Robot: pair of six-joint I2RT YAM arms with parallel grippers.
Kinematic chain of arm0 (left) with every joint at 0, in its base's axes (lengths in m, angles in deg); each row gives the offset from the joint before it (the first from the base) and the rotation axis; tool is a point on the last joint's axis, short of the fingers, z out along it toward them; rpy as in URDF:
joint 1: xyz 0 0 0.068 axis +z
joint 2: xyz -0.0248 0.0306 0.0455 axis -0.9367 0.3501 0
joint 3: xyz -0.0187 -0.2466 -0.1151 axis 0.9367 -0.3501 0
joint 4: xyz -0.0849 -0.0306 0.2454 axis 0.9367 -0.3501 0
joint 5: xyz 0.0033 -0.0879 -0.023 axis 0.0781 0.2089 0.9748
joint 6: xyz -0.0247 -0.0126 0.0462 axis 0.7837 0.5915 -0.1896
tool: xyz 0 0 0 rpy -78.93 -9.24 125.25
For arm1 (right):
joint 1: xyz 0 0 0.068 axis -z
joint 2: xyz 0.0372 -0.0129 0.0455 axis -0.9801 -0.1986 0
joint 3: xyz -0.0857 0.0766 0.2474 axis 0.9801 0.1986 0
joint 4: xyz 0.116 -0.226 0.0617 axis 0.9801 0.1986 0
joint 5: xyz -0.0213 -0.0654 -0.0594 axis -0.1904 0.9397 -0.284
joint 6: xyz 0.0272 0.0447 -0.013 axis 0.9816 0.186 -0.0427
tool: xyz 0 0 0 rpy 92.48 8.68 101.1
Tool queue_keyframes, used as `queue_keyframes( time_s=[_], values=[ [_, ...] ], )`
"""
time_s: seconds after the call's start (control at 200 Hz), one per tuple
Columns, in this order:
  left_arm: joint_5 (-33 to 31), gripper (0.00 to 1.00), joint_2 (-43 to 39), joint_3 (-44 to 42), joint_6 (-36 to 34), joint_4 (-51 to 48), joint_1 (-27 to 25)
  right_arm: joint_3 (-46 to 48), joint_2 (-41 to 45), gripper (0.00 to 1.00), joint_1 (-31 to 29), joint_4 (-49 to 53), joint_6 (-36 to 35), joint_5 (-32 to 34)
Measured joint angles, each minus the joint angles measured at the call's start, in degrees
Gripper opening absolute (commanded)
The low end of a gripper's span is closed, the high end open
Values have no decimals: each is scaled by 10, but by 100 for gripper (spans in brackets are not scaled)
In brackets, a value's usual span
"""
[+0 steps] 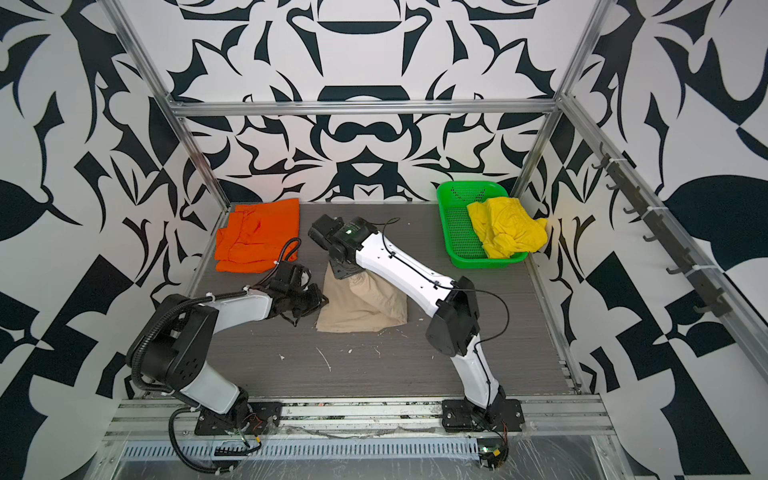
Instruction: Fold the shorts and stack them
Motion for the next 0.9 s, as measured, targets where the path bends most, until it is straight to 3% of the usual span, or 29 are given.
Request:
queue_keyframes(
  time_s=[0.23, 0.31, 0.425, 0.56, 0.75, 0.895],
  values=[
    [1, 31, -4, 0, 2, -1, 0, 3, -66, 16, 0, -40, 10, -18],
    [-4, 37, -15, -1, 4, -14, 0, 17, -83, 25, 2, -75, 16, -43],
    [-21, 49, -48, -4, 5, -53, 2, 29, -108, 48, 3, -122, 17, -93],
    [-34, 60, -115, -4, 9, -92, 21, 38, -113, 57, 3, -159, 16, -140],
    [-38, 72, -192, -4, 18, -116, 52, 96, -16, 63, 7, -206, 12, -187],
    [-27, 75, -203, -4, 26, -114, 57, 208, 126, 55, 33, -285, 31, -231]
  ],
)
